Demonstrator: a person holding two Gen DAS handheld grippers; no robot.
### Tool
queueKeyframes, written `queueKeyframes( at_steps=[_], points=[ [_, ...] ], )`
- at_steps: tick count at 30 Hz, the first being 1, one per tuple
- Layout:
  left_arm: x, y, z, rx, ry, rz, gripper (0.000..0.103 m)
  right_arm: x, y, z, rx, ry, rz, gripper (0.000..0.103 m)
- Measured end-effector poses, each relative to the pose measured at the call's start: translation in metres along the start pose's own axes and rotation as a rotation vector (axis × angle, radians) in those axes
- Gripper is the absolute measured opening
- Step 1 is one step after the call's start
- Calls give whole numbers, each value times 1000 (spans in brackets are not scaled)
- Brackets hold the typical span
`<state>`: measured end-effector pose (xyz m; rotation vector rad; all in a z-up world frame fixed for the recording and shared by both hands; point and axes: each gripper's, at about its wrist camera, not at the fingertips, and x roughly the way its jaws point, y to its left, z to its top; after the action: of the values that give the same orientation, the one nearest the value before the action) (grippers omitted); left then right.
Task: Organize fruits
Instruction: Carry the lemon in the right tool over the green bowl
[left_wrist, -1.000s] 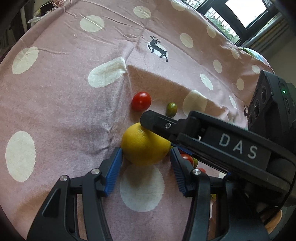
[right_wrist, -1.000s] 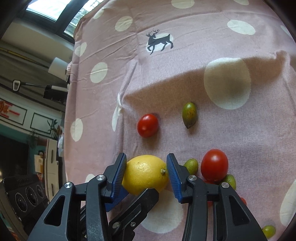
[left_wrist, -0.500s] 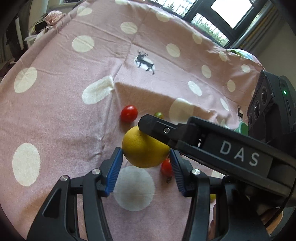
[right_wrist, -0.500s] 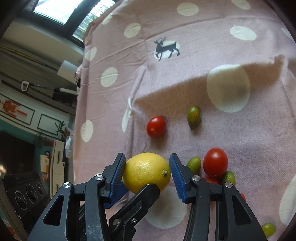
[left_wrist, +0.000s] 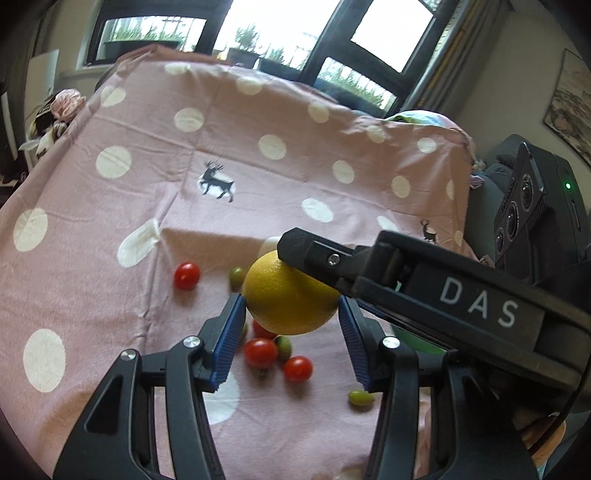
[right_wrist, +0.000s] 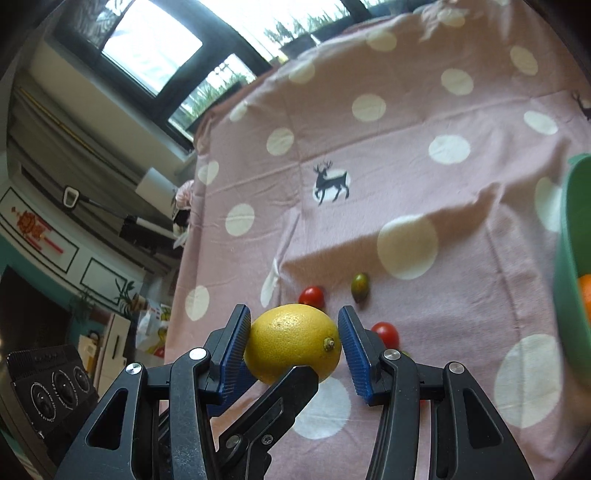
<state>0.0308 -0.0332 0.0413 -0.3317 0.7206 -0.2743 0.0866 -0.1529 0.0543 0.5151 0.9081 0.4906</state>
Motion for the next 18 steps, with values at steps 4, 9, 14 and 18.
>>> queueKeyframes(
  at_steps=[4,9,14,18],
  points=[
    [-5,-16,-1,28,-28,-34,51,-22,-2,0,-7,-54,-14,52],
    [-7,-36,-2,59,-46,-73,51,-45,-9,0,-8,-107,-32,52],
    [-5,-55,-4,88,-56,-113,51,-67,-19,0,7,-153,-55,52],
    [0,-71,-6,108,-59,-146,51,-82,-31,0,27,-184,-70,52]
  ],
)
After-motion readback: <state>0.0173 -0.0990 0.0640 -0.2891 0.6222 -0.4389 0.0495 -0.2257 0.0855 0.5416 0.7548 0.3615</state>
